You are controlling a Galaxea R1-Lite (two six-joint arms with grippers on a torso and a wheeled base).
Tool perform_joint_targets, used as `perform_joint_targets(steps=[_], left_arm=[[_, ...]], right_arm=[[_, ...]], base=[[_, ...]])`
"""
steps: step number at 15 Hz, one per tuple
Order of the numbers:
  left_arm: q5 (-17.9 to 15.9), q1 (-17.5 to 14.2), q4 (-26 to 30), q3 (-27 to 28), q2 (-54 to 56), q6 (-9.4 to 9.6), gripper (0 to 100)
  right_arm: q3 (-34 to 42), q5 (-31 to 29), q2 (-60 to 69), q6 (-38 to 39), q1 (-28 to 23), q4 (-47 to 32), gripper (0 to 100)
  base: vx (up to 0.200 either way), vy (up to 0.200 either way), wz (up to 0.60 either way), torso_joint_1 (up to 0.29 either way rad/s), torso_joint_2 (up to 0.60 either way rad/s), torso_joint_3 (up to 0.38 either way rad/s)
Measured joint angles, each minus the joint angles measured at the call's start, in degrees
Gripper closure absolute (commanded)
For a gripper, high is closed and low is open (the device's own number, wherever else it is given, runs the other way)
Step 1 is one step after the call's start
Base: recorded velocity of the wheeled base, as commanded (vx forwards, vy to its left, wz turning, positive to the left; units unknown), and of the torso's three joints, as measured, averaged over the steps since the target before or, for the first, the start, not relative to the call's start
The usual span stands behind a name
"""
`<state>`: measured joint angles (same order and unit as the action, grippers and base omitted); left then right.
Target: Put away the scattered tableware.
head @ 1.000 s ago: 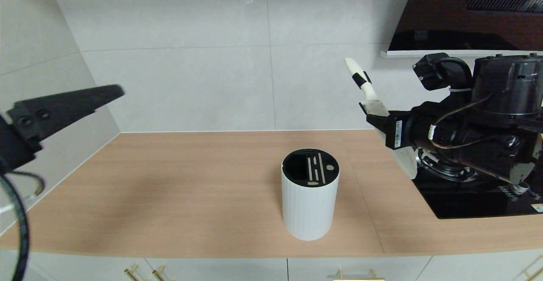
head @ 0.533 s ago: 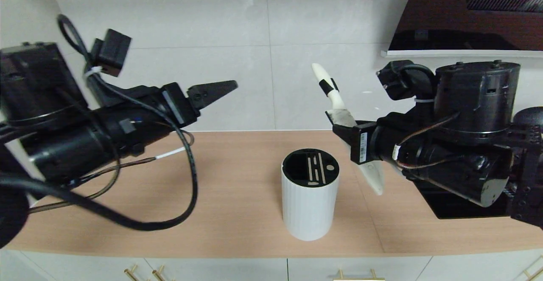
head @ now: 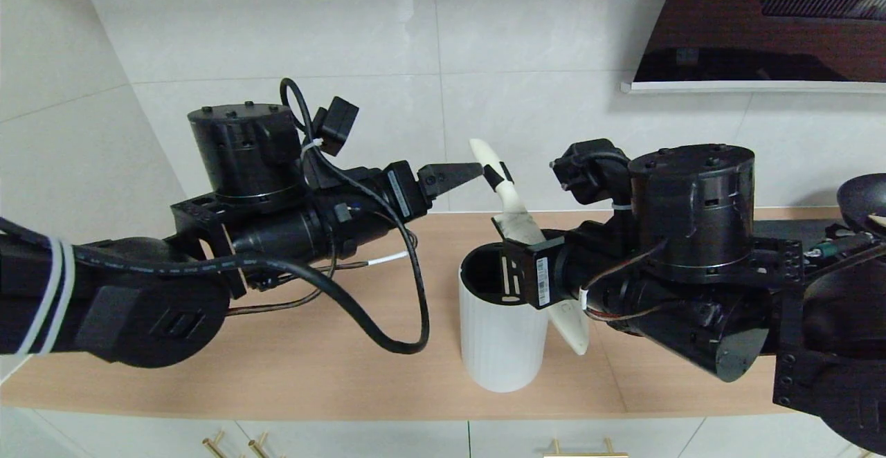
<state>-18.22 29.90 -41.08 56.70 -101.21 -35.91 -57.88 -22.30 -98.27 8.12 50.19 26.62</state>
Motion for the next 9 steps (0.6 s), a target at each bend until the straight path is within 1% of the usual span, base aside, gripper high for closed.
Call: perform_joint_targets(steps=[3,6,8,9], left_arm=[[0.44,1.05,0.00,2.12,-3.12,-0.21,0],[0.44,1.34,0.15,5.60,-5.11,-0.18,0],[0.41,1.49,-0.33,6.61,-6.51,-0.18,0],[0.50,2.07,-0.88,6.89,-7.28,-0.21,0]], right_arm=[[0.26,-1.05,-0.32,0.04,1.66,0.06,100],[0.39,-1.27,-0.43,0.06,1.95,0.15,100],[0.39,-1.27,-0.68,0.09,2.01,0.22,100],[0.39,-1.29,-0.99,0.13,2.04,0.24,100]], base=[[0.000,0.000,0.00,0.000,0.00,0.000],[0.000,0.000,0.00,0.000,0.00,0.000],[0.000,0.000,0.00,0.000,0.00,0.000],[0.000,0.000,0.00,0.000,0.00,0.000]])
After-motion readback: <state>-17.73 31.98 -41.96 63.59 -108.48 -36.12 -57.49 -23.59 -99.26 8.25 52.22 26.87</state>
